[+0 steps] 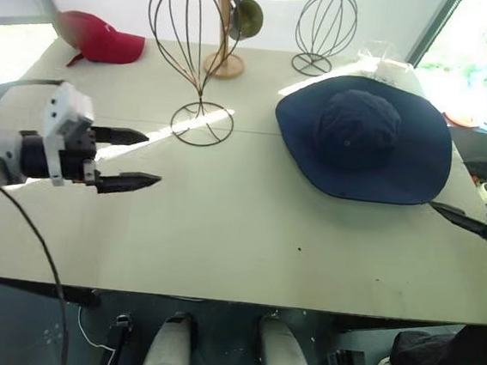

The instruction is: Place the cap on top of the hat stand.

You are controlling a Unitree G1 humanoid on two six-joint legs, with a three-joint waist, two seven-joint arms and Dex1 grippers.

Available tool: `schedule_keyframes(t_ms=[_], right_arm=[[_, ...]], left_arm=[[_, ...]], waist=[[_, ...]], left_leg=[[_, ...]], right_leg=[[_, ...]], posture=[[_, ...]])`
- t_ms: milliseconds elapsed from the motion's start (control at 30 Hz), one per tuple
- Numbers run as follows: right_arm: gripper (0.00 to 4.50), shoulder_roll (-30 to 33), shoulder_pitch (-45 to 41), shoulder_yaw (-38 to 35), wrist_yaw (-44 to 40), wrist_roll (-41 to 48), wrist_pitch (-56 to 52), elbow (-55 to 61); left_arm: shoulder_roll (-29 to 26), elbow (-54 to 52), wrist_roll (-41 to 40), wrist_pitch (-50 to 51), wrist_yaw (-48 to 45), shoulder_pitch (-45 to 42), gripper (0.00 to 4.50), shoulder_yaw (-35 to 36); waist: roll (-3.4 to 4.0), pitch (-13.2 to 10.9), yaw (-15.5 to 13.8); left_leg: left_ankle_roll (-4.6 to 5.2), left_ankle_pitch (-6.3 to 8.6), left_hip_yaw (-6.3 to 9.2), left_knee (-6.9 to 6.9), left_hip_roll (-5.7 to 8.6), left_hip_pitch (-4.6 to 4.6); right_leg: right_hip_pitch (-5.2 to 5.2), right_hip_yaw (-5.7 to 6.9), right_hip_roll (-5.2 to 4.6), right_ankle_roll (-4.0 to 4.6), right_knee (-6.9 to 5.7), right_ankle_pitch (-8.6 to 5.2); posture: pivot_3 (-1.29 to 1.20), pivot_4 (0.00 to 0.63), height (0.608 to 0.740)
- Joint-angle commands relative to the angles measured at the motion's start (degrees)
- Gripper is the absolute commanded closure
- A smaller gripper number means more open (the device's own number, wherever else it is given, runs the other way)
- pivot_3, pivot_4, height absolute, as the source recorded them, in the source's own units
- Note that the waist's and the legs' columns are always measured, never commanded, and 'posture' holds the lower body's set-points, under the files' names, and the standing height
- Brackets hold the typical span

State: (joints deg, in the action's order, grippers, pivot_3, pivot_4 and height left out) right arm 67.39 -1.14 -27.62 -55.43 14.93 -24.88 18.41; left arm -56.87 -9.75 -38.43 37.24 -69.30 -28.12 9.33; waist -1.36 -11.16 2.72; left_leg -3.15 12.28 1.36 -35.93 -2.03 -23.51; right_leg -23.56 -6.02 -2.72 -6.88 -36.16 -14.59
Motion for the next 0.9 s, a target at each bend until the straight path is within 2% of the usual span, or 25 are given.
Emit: schedule_keyframes(t_ms=[33,233,500,900], right_arm=[[0.00,-0.8,-0.4,5.8,5.1,-4.5,-1.3,7.5],[0.00,-5.6,-2.6,17.3,13.6,-13.3,-2.0,9.7],[0.00,-11.1,-8.0,30.6,22.1,-27.4,1.8,-0.9],[0.00,-21.3,-20.6,38.4,26.1,-34.0,10.7,-23.9]], left_arm=[[2.4,1.6,-0.6,1.1,-2.4,-6.6,0.07,-4.5],[6.3,3.8,1.2,0.6,-5.0,-12.7,0.07,-9.4],[8.6,4.1,2.0,0.9,-5.2,-14.6,0.07,-10.4],[9.3,4.1,2.8,0.9,-4.3,-14.7,0.07,-9.5]], waist=[[-0.01,0.0,-0.1],[-0.03,0.0,-0.1],[-0.03,0.0,-0.1],[-0.07,0.0,0.1]], left_leg=[[0.00,0.00,0.00,-0.03,0.00,-0.01],[0.01,0.00,0.01,-0.13,0.02,-0.12],[0.01,0.00,0.05,-0.15,0.02,-0.12],[0.02,-0.01,0.12,-0.19,0.02,-0.05]], right_leg=[[0.03,0.00,0.00,0.00,0.00,0.00],[0.01,0.00,-0.01,-0.02,0.02,-0.01],[0.00,0.00,0.02,-0.02,-0.01,0.00],[0.11,0.01,0.06,-0.04,-0.06,0.01]], posture=[[0.00,0.150,0.739],[0.00,0.150,0.739],[0.00,0.150,0.739],[0.00,0.150,0.739]])
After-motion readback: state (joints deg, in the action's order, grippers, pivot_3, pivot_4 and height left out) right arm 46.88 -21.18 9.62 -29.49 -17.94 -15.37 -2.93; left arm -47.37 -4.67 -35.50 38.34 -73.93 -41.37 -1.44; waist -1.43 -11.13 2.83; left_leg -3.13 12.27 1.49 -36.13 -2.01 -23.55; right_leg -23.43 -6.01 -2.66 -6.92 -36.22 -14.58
